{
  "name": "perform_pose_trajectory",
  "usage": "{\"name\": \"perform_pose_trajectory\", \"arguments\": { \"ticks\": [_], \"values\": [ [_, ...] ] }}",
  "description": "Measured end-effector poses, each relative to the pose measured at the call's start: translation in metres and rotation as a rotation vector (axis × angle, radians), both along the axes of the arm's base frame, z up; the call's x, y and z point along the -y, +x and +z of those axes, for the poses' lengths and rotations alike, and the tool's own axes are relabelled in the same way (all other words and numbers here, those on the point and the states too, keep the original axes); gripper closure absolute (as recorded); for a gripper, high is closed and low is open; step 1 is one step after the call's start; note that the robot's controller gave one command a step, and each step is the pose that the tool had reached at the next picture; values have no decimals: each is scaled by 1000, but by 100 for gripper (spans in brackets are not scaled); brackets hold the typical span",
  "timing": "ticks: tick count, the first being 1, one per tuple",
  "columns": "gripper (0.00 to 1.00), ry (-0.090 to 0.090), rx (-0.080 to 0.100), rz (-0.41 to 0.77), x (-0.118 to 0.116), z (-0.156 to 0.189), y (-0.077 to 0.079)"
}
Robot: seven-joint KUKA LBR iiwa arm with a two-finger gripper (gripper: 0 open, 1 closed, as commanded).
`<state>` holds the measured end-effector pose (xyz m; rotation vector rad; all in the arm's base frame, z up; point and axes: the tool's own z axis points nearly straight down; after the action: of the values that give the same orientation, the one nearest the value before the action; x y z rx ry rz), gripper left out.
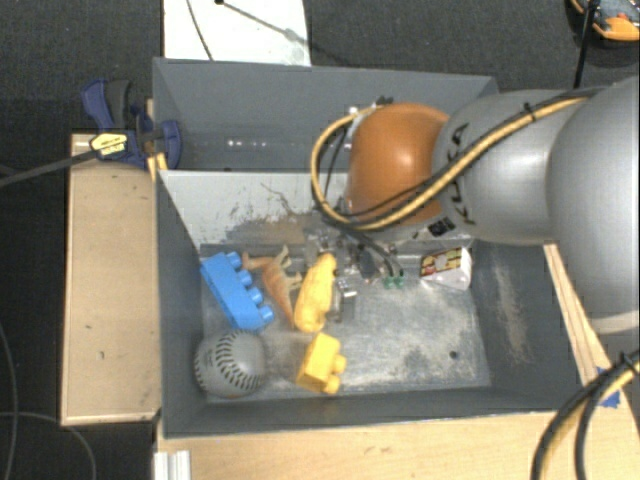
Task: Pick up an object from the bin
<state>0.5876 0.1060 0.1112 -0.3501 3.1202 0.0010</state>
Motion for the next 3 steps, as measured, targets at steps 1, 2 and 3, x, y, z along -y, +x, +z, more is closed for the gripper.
{"name": "perform_pose_trajectory", "arguments": {
  "ticks": [1, 2, 3],
  "values": [
    [0, -1, 0, 110, -2, -27, 3],
    [0, 0, -4, 77, 2, -41, 5],
    [0, -1, -4, 121, -12, -41, 2]
  ]
}}
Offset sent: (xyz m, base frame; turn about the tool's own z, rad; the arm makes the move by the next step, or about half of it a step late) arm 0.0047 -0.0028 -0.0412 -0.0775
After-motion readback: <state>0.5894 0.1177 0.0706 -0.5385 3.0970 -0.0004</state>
